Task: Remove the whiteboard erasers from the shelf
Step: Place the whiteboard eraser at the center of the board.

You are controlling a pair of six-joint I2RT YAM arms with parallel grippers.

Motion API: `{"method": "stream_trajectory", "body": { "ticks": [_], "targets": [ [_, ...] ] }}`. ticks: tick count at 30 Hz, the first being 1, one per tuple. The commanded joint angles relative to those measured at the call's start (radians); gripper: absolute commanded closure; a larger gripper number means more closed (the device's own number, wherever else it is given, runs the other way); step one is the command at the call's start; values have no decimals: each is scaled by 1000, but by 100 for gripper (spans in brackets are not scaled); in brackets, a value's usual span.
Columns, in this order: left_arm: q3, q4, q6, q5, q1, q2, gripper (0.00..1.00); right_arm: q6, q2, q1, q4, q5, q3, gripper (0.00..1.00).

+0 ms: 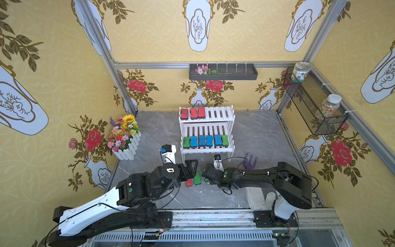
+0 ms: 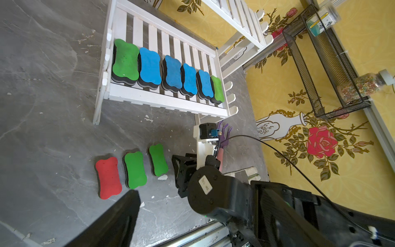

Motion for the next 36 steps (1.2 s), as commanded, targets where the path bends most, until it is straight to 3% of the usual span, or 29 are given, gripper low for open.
{"method": "stream_trajectory", "body": {
  "ticks": [1, 15, 21, 26, 30, 36],
  "targets": [
    [-8, -18, 9, -7, 1, 1, 5, -12, 28, -1, 42, -12, 10, 53],
    [-24, -21, 2, -17, 1, -9, 5, -17, 82, 46, 56, -18, 60, 53],
    [-34, -16, 6, -16, 1, 1, 4, -7, -69, 69, 8, 62, 18, 46],
    [-39, -5, 14, -17, 1, 6, 4, -76, -66, 56, 43, -14, 48, 37],
    [-44, -25, 4, -22, 1, -13, 4, -85, -66, 57, 72, -40, 60, 37],
    [-65, -39, -4, -38, 1, -65, 1, -136, -292, 65, 43, 0, 33, 36]
  ]
}}
